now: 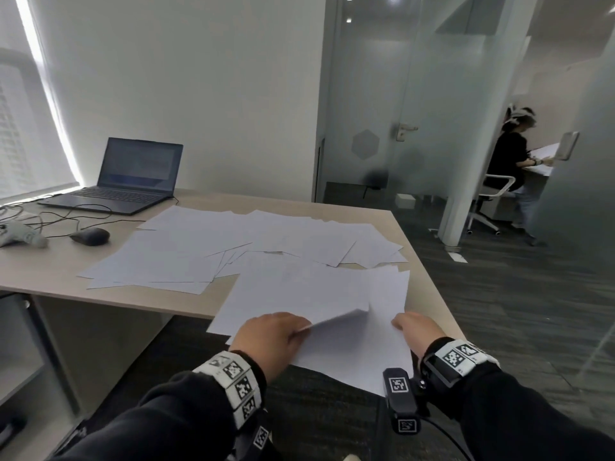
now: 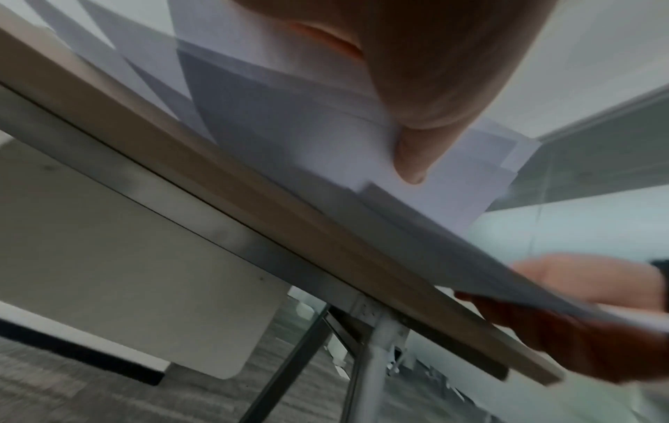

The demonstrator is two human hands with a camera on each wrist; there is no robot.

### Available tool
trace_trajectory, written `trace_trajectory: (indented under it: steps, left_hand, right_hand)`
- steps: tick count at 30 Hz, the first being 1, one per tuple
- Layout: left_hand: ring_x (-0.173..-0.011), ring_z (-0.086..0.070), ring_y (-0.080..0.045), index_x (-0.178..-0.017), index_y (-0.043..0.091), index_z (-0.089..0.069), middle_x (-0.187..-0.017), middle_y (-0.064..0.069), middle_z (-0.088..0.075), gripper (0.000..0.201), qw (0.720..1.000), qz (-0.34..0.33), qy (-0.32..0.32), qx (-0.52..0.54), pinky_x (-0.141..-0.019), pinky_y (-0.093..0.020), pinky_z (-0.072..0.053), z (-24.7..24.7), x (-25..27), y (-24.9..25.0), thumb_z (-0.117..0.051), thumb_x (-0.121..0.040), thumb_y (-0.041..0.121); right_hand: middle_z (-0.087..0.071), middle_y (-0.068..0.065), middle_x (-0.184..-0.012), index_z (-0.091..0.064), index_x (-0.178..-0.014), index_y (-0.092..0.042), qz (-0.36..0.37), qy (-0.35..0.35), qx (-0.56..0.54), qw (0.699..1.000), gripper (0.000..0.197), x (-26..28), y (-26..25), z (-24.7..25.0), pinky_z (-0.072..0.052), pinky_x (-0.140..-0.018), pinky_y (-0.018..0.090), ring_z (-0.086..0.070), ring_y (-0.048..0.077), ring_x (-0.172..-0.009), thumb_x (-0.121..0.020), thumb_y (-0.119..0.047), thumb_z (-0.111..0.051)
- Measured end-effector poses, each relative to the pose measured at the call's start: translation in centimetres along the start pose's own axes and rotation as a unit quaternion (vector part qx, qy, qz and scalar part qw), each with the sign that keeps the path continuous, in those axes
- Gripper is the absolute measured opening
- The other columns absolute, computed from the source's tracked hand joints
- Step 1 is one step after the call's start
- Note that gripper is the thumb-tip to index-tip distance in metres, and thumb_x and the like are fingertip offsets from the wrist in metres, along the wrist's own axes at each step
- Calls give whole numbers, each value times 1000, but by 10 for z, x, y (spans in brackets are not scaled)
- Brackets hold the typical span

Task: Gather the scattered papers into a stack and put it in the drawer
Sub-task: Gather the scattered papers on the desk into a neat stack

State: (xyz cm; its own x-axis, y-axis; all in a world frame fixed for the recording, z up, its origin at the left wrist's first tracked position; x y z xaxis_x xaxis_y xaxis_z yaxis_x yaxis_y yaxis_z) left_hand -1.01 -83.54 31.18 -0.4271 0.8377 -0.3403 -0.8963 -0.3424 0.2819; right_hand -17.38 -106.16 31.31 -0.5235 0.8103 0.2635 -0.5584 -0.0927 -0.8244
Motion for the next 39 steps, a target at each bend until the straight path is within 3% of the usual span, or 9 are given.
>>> trace_trajectory:
  steps: [3, 7, 11, 15, 20, 26, 30, 36, 39]
  left_hand:
    - [-90, -62, -14, -105, 31, -62, -96, 10, -68, 50, 998, -44, -35, -20, -79, -35, -51, -18, 1, 21, -21, -91, 55]
    - [-108, -58, -12, -121, 37, -59, -116, 13, -66, 54, 996, -65, -68, 7, -92, -36, -46, -20, 5, 46, -23, -90, 63]
    - [-144, -26, -7, -144, 44, -35, -155, 17, -32, 84, 992, 61, -87, 60, -116, -44, -22, -7, 4, 32, -6, -76, 84]
    - [-151, -7, -20, -153, 38, -13, -164, 6, -12, 84, 960, 249, -131, -15, -117, -53, -11, 3, -6, -15, -16, -81, 83]
    - [-151, 0, -17, -154, 35, -11, -164, 13, -5, 84, 960, 197, -188, -63, -119, -50, -3, -8, -2, -9, -24, -82, 77]
    - [-150, -4, -12, -152, 42, -12, -162, 16, -13, 81, 973, 154, -172, -10, -119, -48, -7, -22, -7, 18, -34, -82, 76]
    - [-141, -35, -17, -150, 37, -22, -155, 11, -34, 82, 964, 216, -129, 89, -115, -47, -25, -14, -20, 11, -50, -79, 68]
    - [-131, -47, -29, -150, 19, -32, -148, -9, -45, 76, 894, 296, -41, 335, -103, -37, -39, 8, -63, -1, -66, -87, 44]
    - [-105, -65, -33, -113, 25, -67, -116, -9, -71, 43, 857, 277, -14, 434, -95, -49, -52, 17, -82, 0, -74, -72, 35]
  right_hand:
    - [-64, 23, -118, -65, -91, 0, -13, 6, -100, 995, 35, 1, 5, -9, -43, -104, 42, -58, 37, -113, -95, -32, -51]
    - [-68, 24, -110, -63, -106, 10, -9, -11, -132, 991, 40, -3, 10, -13, -46, -96, 37, -63, 29, -100, -83, -24, -64]
    - [-72, 26, -99, -67, -94, 2, -12, -24, -123, 992, 31, -11, 25, -6, -50, -96, 56, -69, 39, -94, -66, -9, -60]
    - [-72, 25, -99, -66, -96, 0, -13, -32, -133, 991, 31, -10, 31, -3, -49, -95, 59, -69, 42, -95, -67, -10, -60]
    - [-69, 30, -105, -65, -92, 4, -19, -47, -155, 987, 26, -5, 34, -13, -46, -99, 60, -66, 46, -102, -74, -15, -64]
    - [-69, 25, -107, -65, -104, 3, -14, -55, -143, 988, 18, 6, 31, -5, -47, -99, 49, -65, 41, -104, -89, -3, -58]
    - [-73, 15, -106, -68, -100, -13, 61, -36, -124, 990, 17, 12, 28, 12, -51, -98, 46, -68, 33, -100, -90, -3, -58]
    - [-77, 3, -103, -69, -106, -18, 154, -31, -168, 973, 19, 19, 7, 28, -56, -88, 39, -73, 22, -95, -93, -8, -59]
    - [-78, 0, -99, -69, -104, -19, 185, -22, -197, 963, 20, 19, -8, 34, -57, -78, 31, -74, 18, -89, -94, -7, -57]
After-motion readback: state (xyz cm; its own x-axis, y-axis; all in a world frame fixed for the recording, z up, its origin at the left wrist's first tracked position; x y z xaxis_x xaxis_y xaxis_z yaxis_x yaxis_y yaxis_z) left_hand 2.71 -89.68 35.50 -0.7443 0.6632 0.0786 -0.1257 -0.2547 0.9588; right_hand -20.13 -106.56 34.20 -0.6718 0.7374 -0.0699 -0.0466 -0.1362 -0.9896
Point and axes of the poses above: each hand's wrist, its own x-axis away from the middle knuckle, its own z-axis out of the back of the hand, y = z × x, the point moved 3 cm from there along -x, towards the middle knuckle
